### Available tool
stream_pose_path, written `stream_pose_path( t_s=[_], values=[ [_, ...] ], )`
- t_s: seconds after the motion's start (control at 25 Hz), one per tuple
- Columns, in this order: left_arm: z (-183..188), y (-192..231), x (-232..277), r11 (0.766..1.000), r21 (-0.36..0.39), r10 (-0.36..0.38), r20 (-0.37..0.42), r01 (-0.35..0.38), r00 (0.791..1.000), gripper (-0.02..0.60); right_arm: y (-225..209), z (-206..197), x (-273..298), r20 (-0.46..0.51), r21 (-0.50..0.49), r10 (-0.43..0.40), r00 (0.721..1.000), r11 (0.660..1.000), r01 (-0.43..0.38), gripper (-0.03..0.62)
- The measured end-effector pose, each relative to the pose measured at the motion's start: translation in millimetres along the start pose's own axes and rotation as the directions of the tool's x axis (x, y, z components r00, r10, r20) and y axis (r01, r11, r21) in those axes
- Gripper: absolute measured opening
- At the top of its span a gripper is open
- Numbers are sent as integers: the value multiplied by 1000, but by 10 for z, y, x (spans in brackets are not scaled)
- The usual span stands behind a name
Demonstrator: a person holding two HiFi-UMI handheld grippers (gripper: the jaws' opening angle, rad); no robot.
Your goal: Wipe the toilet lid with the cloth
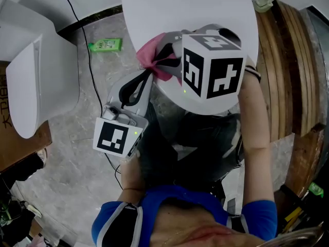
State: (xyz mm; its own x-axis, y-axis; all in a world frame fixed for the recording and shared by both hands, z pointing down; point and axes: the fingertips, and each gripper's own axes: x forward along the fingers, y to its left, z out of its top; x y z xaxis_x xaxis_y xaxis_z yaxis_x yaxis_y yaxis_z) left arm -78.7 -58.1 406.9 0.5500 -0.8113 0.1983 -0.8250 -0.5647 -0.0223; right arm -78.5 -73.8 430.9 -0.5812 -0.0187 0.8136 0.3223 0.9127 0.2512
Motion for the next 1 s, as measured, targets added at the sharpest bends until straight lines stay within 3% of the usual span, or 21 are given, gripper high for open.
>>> stream_pose_path(
  t_s=[0.6, 1.0],
  values=[
    [61, -154, 210, 998, 9, -61, 3, 61, 998, 3, 61, -237, -177, -20, 57, 2, 1000, 998, -1, 11],
    [58, -249, 285, 995, -9, -101, -8, 100, 995, 3, 87, -476, -322, -94, 100, -23, 995, 994, 32, 12]
  ],
)
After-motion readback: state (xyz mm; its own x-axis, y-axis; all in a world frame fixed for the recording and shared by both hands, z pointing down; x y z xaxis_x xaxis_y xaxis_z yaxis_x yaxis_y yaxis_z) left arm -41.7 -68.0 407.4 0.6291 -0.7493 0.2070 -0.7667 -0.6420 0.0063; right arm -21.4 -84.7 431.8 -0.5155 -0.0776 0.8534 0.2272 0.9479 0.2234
